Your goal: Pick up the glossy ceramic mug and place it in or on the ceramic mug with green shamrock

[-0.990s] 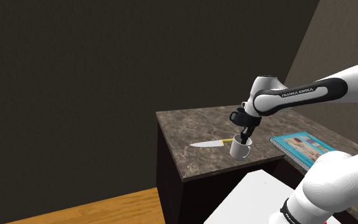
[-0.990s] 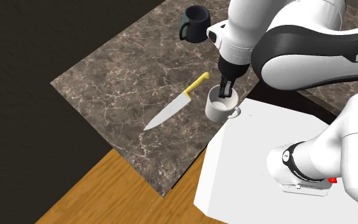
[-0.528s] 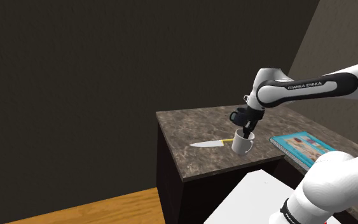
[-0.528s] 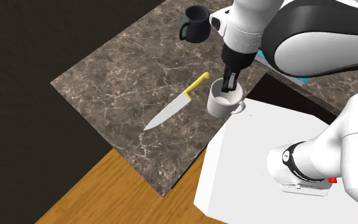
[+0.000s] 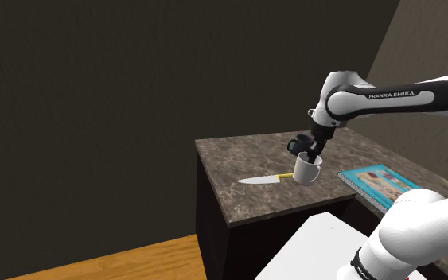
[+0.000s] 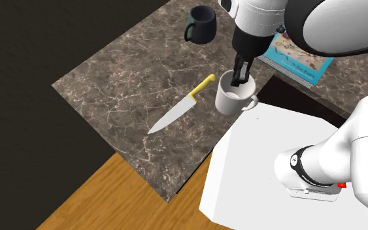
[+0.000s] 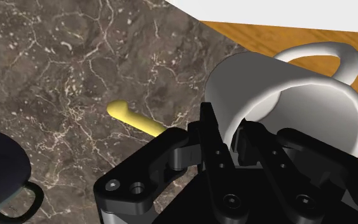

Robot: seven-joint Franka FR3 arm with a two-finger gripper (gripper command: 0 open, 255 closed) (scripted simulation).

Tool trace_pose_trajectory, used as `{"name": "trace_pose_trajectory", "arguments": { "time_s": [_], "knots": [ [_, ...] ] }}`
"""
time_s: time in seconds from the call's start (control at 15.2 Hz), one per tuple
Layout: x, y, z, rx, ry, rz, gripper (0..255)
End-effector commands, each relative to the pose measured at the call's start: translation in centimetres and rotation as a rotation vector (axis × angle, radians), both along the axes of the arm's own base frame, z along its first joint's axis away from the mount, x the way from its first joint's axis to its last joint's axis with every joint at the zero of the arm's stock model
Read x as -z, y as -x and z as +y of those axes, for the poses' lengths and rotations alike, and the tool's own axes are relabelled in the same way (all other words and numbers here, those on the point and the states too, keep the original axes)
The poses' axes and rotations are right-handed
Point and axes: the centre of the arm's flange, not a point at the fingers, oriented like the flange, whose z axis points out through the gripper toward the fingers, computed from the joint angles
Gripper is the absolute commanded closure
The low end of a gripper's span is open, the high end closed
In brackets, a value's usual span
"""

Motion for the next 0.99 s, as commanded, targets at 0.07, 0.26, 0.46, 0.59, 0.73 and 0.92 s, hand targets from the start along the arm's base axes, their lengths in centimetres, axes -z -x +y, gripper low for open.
{"name": "trace_pose_trajectory", "arguments": {
  "time_s": [0.07, 0.26, 0.46, 0.59, 0.73, 0.92],
  "knots": [
    [-1.6, 0.0, 0.1, 0.0, 0.0, 0.0, 255],
    [-3.2, 0.0, 0.1, 0.0, 0.0, 0.0, 255],
    [-4.7, 0.0, 0.1, 0.0, 0.0, 0.0, 255],
    [-5.8, 0.0, 0.1, 0.0, 0.0, 0.0, 255],
    [-6.9, 0.0, 0.1, 0.0, 0.0, 0.0, 255],
    [-7.3, -1.2, -2.2, 0.0, 0.0, 0.0, 255]
  ]
}}
